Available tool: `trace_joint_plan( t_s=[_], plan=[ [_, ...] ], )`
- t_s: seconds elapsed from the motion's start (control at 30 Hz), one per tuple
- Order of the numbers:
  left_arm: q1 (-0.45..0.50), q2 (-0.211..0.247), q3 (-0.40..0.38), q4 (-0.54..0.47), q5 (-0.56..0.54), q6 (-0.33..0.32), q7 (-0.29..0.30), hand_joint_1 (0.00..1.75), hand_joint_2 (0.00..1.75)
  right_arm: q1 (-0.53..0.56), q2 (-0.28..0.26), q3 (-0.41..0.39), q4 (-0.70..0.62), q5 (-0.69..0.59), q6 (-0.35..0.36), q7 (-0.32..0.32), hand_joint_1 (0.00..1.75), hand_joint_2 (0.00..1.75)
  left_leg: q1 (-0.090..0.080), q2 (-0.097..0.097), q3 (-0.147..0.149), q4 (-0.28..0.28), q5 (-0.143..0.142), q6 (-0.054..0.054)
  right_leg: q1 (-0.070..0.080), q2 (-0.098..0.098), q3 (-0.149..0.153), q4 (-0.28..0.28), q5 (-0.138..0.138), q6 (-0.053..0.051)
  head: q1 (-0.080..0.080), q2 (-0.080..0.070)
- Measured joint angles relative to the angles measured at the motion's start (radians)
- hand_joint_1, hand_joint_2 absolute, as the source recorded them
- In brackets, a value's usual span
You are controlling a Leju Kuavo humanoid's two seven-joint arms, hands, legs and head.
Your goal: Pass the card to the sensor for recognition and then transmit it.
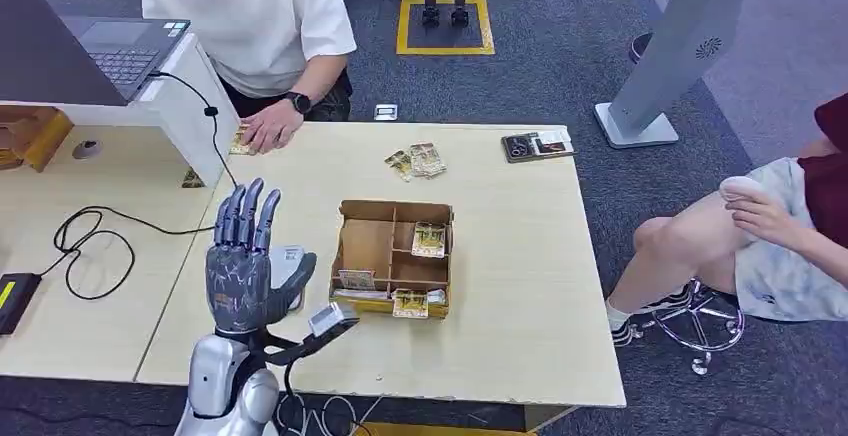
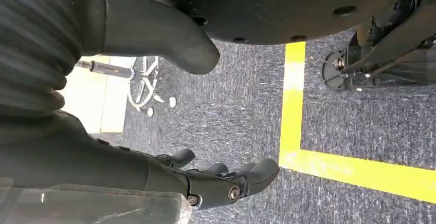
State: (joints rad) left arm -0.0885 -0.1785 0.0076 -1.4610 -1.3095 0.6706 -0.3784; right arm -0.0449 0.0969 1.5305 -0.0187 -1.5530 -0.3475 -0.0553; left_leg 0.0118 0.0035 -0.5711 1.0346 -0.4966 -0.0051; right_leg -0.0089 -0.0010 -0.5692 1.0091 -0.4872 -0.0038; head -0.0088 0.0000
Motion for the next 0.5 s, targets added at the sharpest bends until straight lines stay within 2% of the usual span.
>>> trace_joint_plan(
  t_s=[0.13, 0.3, 0.5],
  plan=[
    [0.006, 0.035, -0.054, 0.017, 0.014, 0.000, 0.031, 0.00, 1.75, 0.000, 0.000, 0.000, 0.000, 0.000, 0.001, 0.005, 0.00, 1.75, 0.000, 0.000, 0.000, 0.000, 0.000, 0.000, 0.000, 0.000, 0.000, 0.000, 0.000, 0.000, 0.000, 0.000],
    [0.015, 0.095, -0.134, 0.032, -0.047, 0.000, 0.049, 0.00, 1.75, 0.000, 0.000, 0.000, 0.000, 0.001, 0.002, 0.005, 0.00, 1.75, 0.000, 0.000, 0.000, 0.000, 0.000, 0.000, 0.000, 0.000, 0.000, 0.000, 0.000, 0.000, 0.000, 0.000],
    [0.017, 0.151, -0.202, 0.034, -0.054, 0.000, -0.007, 0.00, 1.75, 0.000, -0.002, 0.000, -0.002, 0.001, 0.002, 0.005, 0.00, 1.75, 0.000, 0.000, 0.000, 0.000, 0.000, 0.000, 0.000, 0.000, 0.000, 0.000, 0.000, 0.000, 0.000, 0.000]
  ],
)
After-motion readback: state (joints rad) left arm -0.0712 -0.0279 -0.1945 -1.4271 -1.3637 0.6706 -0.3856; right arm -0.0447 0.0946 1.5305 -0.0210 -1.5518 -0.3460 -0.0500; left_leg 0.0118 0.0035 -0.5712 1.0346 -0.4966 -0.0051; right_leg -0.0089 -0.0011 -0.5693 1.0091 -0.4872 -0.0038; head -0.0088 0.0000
